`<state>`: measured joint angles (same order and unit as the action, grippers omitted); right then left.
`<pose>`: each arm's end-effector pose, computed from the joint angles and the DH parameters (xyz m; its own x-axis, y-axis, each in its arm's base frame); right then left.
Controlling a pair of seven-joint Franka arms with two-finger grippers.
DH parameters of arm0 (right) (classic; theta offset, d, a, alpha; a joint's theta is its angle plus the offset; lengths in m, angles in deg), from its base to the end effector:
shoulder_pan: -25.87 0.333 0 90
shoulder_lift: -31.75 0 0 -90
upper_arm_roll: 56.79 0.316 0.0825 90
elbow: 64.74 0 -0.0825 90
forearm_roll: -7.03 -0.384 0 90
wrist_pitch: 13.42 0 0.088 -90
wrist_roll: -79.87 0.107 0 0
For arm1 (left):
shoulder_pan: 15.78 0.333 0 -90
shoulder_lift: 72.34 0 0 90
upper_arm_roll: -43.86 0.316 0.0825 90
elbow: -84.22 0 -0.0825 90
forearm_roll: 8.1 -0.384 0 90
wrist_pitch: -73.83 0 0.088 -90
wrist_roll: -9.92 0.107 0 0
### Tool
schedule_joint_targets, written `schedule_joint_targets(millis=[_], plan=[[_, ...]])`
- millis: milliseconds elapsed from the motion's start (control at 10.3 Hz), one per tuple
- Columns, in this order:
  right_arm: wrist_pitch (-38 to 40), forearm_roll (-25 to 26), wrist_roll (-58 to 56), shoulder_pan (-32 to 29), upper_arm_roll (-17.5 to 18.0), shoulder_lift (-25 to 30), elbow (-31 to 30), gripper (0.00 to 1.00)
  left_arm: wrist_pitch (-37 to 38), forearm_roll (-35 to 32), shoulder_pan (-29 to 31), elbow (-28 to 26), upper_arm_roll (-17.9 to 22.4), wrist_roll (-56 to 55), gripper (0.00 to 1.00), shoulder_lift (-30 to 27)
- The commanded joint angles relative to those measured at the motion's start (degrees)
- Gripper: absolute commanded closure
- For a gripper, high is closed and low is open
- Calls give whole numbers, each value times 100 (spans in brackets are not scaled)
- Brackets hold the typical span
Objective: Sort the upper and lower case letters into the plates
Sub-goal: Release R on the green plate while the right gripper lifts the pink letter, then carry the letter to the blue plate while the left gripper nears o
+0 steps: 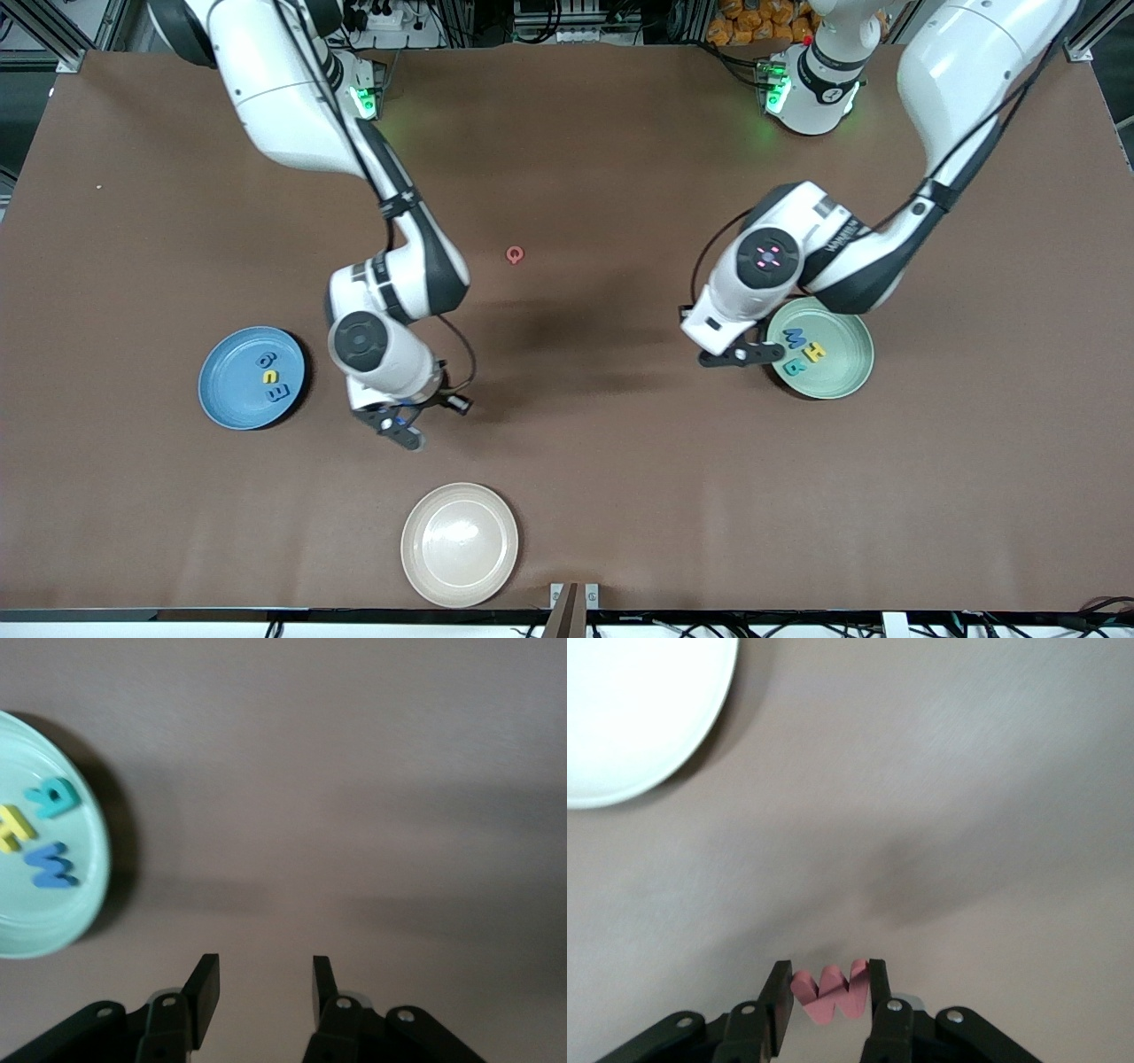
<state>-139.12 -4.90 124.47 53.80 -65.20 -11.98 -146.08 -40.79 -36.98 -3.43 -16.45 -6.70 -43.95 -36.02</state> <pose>0.6779 0.2704 0.2494 0.8696 -0.4925 -0.0362 -0.4938 -0.8673 -0.0627 0.5499 -0.3252 0.3005 0.9894 0.0944 -0.1104 0.0878 -0.9941 -0.0634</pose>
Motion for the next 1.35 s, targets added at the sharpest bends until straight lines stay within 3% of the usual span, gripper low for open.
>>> schedule_joint_targets(millis=[0, 97, 290, 484, 677, 1258], plan=[[439, 24, -529, -444, 93, 382, -154, 100, 28, 85, -556, 258, 46, -613, 50, 234], [511, 25, -766, -646, 93, 496, -250, 100, 27, 102, -793, 302, 90, -833, 50, 296], [503, 25, -1459, -1050, 93, 742, -688, 100, 19, 129, -1469, 539, 562, -1238, 50, 332], [451, 522, -2024, -1306, 93, 918, -1084, 100, 1, 129, -2041, 645, 889, -1476, 50, 375], [302, 955, -2208, -1570, 93, 937, -1313, 100, -156, 111, -2341, 742, 908, -1705, 50, 498], [301, 965, -4221, -2651, 93, 1007, -1577, 99, -770, 129, -3194, 961, 1136, -2267, 49, 797]])
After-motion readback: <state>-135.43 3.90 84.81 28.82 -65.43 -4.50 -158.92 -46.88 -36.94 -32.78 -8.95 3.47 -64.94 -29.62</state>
